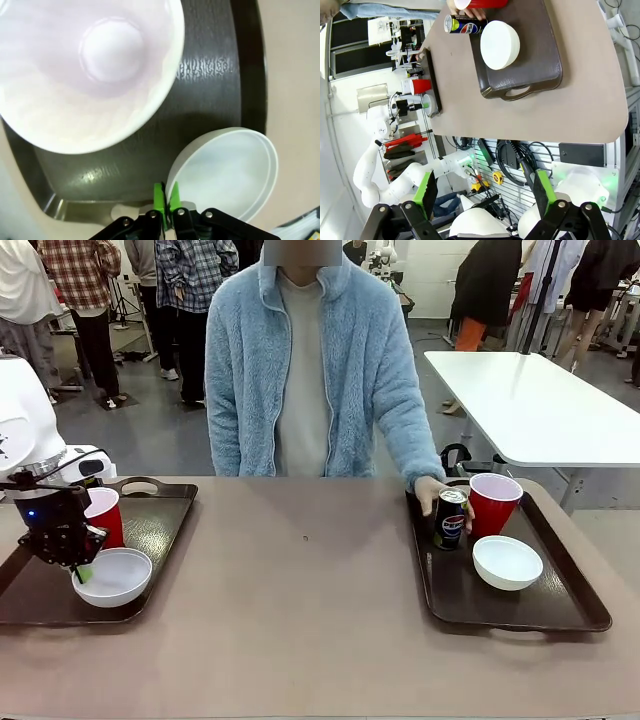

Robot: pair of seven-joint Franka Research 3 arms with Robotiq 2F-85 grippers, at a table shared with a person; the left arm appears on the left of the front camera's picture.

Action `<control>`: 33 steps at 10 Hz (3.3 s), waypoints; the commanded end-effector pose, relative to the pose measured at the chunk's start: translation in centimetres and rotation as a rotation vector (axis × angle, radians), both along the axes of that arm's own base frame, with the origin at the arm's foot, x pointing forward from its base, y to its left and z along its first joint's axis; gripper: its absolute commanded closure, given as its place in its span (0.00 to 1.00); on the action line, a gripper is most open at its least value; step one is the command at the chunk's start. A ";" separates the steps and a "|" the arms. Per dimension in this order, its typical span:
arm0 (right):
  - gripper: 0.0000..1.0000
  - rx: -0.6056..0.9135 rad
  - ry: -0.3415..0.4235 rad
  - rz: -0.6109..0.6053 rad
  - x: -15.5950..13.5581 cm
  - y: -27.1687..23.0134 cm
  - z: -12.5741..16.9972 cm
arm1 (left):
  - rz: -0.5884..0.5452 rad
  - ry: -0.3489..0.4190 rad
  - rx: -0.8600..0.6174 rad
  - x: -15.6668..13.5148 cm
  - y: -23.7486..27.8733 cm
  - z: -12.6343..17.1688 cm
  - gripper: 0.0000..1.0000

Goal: Prepare tableware on both trays.
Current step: Pick up a Picnic Bowl from the table and place it on a Handle tray.

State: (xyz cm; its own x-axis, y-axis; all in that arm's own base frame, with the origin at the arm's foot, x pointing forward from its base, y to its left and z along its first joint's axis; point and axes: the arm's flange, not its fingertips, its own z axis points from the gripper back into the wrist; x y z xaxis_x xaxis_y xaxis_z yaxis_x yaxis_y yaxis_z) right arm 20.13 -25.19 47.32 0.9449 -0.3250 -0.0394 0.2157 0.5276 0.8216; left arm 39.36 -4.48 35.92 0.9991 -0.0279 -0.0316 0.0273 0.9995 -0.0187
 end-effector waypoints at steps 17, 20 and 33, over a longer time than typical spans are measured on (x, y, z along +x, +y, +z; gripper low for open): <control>0.00 0.014 -0.023 0.001 0.0 0.1 0.0 | -0.068 -0.076 -0.038 -0.8 0.0 10.7 0.00; 0.00 0.014 -0.023 0.001 0.0 0.1 0.0 | -0.068 -0.076 -0.038 -0.8 0.0 10.7 0.00; 0.00 0.014 -0.023 0.001 0.0 0.1 0.0 | -0.165 0.033 -1.183 0.8 14.8 11.3 0.00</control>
State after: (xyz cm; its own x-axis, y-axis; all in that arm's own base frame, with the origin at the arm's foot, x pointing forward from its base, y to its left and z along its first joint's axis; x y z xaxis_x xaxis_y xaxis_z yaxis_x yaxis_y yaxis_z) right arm 20.09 -25.19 47.32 0.9448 -0.3253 -0.0399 0.2162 0.5271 0.8218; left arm 38.18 8.43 48.68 0.9658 -0.2028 0.1618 0.2492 0.5512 -0.7963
